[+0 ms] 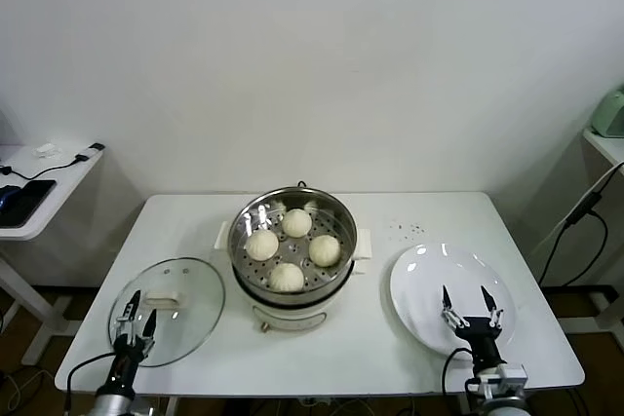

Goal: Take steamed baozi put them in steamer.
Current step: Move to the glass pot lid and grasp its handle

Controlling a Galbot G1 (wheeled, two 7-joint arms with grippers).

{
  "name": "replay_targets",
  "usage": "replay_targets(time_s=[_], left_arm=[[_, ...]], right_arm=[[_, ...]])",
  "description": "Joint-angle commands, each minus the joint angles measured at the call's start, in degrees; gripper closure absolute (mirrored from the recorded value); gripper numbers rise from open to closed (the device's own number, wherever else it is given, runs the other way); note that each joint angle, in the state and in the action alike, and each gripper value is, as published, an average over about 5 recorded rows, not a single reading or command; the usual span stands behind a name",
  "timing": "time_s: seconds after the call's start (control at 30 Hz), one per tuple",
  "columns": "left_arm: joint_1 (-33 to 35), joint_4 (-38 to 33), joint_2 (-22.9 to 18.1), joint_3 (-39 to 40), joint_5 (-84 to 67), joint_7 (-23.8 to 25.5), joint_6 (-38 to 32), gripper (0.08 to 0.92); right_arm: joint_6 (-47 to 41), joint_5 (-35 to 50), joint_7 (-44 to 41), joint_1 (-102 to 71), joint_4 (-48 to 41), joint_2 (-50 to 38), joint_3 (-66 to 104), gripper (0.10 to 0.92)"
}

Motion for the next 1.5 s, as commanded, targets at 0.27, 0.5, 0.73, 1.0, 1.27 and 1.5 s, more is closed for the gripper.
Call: replay_targets(time_s=[0.27,0.5,0.73,1.0,1.27,1.5], left_arm=[[-8.0,7.0,-1.2,1.3,7.4,-1.6,2.5,0.177],[-9.4,9.0,-1.5,1.4,7.8,-1.7,3.9,0.177],[-8.9,9.1,-1.2,1.6,7.6,-1.4,4.0,0.189],[-8.5,8.6,-1.0,1.7,8.2,-1.2,3.5,0.396],[-8.6,9.5,-1.5,2.0,8.6,-1.3,3.6,0.621],[-8.1,6.3,-2.1,0.6,6.7,-0.8,3.5,0.824]], right_arm=[[0.0,-1.1,0.5,-1.1,-0.5,1.6,0.7,0.203],[0.1,-1.3,0.4,-1.5,-0.2,1.9,1.0,0.203],[0.2,-1.8,0.4,-1.8,-0.1,2.4,0.8,0.203],[0.1,-2.3,0.3,-2.0,0.3,2.2,0.7,0.203],[-0.2,-2.9,0.4,-2.0,0.6,1.9,0.9,0.203],[0.0,-3.0,0.4,-2.1,0.7,2.2,0.9,0.203]])
